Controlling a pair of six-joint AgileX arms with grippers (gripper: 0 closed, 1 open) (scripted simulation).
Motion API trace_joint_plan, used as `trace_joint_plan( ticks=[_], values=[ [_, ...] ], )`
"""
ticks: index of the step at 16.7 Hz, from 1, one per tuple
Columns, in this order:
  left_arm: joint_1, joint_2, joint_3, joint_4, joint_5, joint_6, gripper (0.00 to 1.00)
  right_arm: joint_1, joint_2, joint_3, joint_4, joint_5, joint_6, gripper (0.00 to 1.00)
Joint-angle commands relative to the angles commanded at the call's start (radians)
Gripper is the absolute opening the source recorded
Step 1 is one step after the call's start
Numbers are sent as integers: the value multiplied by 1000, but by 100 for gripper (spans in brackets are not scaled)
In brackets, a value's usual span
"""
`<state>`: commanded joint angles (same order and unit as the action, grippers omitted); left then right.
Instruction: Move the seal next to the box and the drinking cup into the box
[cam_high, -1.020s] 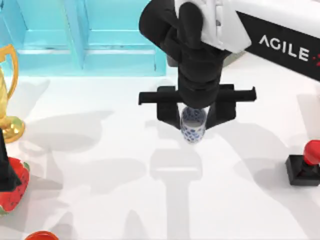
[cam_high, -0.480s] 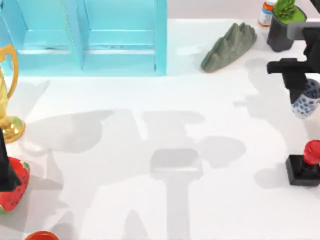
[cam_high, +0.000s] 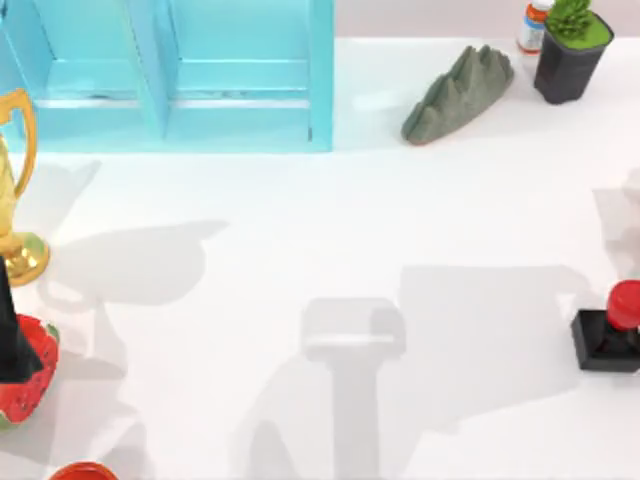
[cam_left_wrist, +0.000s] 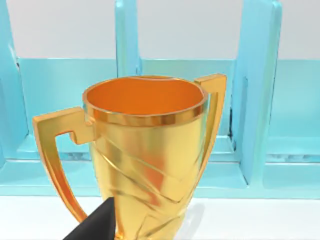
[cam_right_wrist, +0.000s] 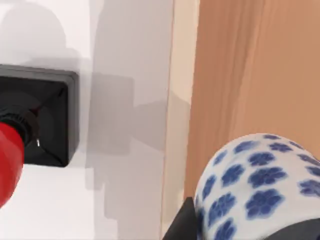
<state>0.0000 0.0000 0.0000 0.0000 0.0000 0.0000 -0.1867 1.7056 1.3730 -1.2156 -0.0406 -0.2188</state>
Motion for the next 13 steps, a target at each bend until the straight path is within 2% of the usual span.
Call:
trace_joint_plan(
  ticks=[3, 6, 9, 13],
  values=[
    [0, 0, 0, 0, 0, 0, 100, -231, -94, -128, 16, -15, -219, 0],
    [0, 0, 0, 0, 0, 0, 100, -391, -203, -244, 52, -23, -363, 0],
    [0, 0, 0, 0, 0, 0, 100, -462, -265, -301, 85, -23, -423, 0],
    [0, 0, 0, 0, 0, 0, 100, -465, -268, -304, 87, -23, -426, 0]
  ],
)
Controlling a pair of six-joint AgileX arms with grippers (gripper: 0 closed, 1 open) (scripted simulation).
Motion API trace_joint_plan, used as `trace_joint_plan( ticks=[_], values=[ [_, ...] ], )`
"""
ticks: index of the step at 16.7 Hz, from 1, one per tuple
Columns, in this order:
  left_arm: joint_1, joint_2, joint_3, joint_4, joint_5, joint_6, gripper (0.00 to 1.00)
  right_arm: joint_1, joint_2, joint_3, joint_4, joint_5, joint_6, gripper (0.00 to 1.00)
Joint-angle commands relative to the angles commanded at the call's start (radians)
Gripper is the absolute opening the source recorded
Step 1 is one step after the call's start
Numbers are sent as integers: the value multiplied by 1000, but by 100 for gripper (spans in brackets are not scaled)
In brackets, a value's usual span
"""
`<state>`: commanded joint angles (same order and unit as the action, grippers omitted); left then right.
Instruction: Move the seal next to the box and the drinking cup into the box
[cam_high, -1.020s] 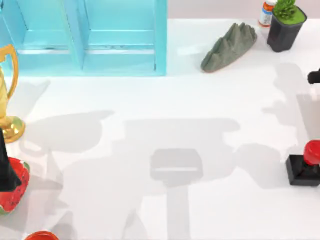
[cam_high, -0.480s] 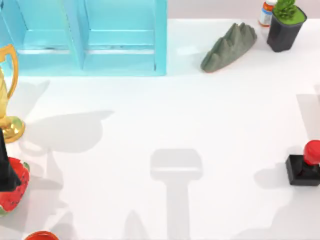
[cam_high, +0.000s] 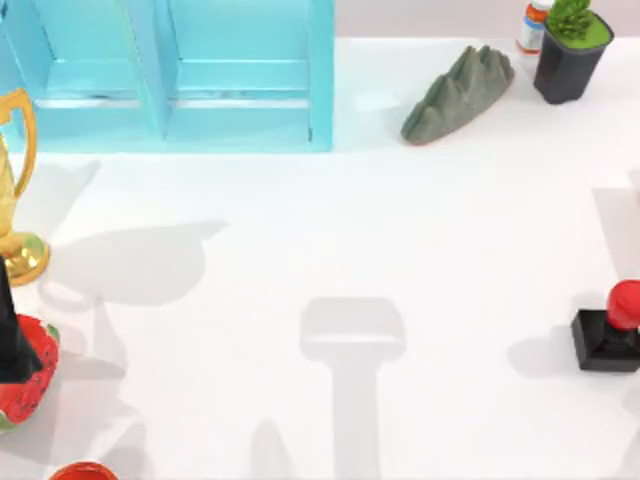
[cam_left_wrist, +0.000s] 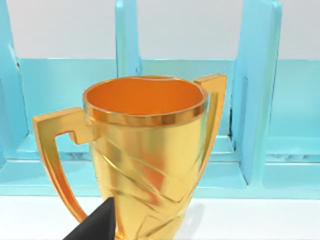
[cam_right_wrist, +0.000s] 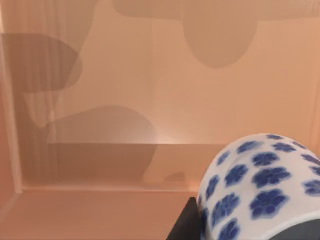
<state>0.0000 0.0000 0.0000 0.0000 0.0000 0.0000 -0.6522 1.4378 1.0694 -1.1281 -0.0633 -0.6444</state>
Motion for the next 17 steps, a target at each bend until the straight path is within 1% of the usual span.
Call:
trace_joint_plan(
  ticks=[3, 7, 12, 17],
  values=[
    [0, 0, 0, 0, 0, 0, 100, -11, -10, -12, 6, -10, -3, 0],
    [0, 0, 0, 0, 0, 0, 100, -59, -78, -112, 87, -44, -16, 0],
    [0, 0, 0, 0, 0, 0, 100, -29, -44, -157, 196, -31, -3, 0],
    [0, 0, 0, 0, 0, 0, 100, 14, 69, -187, 264, -2, 10, 0]
  ],
)
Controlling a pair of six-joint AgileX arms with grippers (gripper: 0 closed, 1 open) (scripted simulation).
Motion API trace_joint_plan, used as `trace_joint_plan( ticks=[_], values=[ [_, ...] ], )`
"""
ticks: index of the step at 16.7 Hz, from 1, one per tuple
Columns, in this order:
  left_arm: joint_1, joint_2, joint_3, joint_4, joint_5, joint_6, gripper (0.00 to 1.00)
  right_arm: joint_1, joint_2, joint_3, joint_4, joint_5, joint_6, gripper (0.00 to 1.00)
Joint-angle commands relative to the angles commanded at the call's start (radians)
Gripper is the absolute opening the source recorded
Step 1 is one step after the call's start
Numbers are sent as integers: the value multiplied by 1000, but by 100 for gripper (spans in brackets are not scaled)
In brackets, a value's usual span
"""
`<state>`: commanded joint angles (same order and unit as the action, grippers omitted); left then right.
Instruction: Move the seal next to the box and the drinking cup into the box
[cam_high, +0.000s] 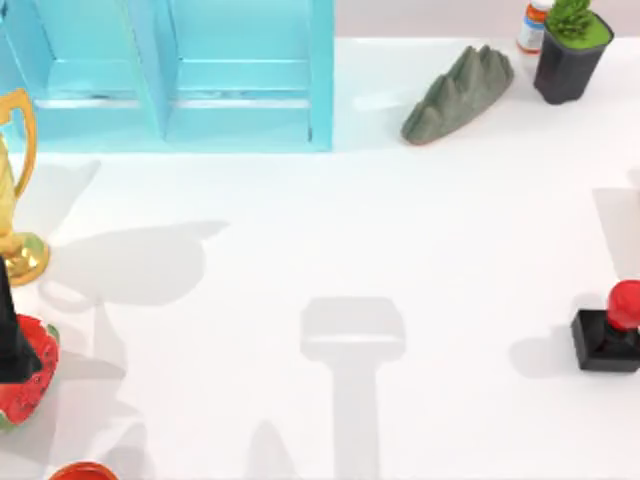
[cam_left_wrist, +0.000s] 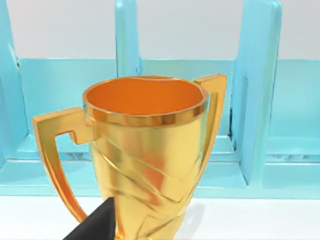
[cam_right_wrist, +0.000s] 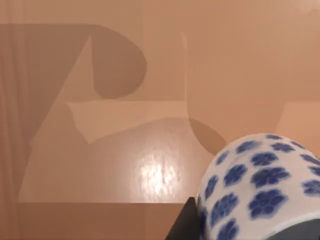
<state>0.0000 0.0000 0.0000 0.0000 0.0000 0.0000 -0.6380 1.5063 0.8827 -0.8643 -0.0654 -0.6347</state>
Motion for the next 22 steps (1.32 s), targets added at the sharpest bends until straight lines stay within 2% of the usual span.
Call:
trace_joint_plan(
  ticks=[5, 18, 22],
  values=[
    [0, 0, 0, 0, 0, 0, 100, 2, 13, -6, 12, 3, 7, 0],
    [0, 0, 0, 0, 0, 0, 100, 2, 13, -6, 12, 3, 7, 98],
    [0, 0, 0, 0, 0, 0, 100, 2, 13, -6, 12, 3, 7, 100]
  ],
)
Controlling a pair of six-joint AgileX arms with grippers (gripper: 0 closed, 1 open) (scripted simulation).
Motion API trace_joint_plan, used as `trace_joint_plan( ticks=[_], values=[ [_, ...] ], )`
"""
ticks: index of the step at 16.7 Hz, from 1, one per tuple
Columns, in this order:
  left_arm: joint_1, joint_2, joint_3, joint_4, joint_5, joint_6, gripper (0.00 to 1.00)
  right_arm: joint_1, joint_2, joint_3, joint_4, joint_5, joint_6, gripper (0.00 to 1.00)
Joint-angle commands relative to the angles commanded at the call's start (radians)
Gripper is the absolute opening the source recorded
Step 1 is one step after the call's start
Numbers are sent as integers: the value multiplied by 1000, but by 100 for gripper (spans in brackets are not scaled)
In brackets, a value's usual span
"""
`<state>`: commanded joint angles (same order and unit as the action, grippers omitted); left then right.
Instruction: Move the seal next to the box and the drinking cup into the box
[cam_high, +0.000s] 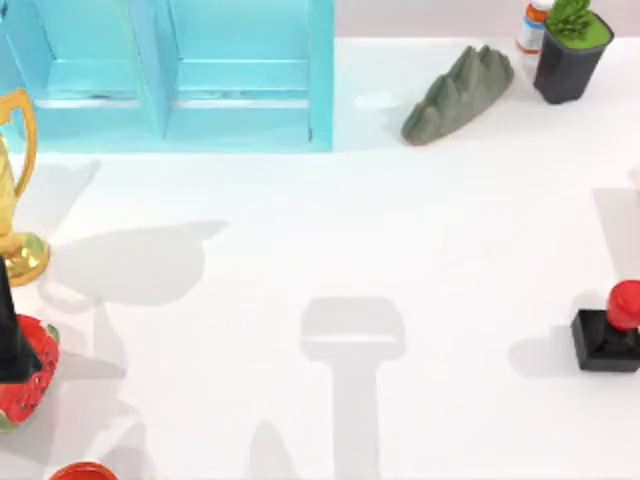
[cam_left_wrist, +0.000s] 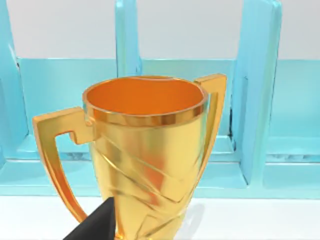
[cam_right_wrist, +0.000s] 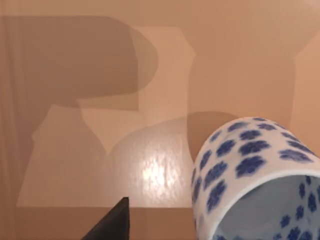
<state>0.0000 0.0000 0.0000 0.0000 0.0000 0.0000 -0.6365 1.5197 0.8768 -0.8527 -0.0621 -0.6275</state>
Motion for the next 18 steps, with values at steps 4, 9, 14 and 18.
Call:
trace_joint_plan(
  ticks=[4, 9, 14, 18],
  values=[
    [0, 0, 0, 0, 0, 0, 100, 0, 0, 0, 0, 0, 0, 100],
    [0, 0, 0, 0, 0, 0, 100, 11, -18, 54, -52, 45, -7, 100],
    [0, 0, 0, 0, 0, 0, 100, -4, -48, 196, -230, 4, -5, 100],
    [0, 0, 0, 0, 0, 0, 100, -9, -69, 297, -364, -32, -4, 100]
  ],
)
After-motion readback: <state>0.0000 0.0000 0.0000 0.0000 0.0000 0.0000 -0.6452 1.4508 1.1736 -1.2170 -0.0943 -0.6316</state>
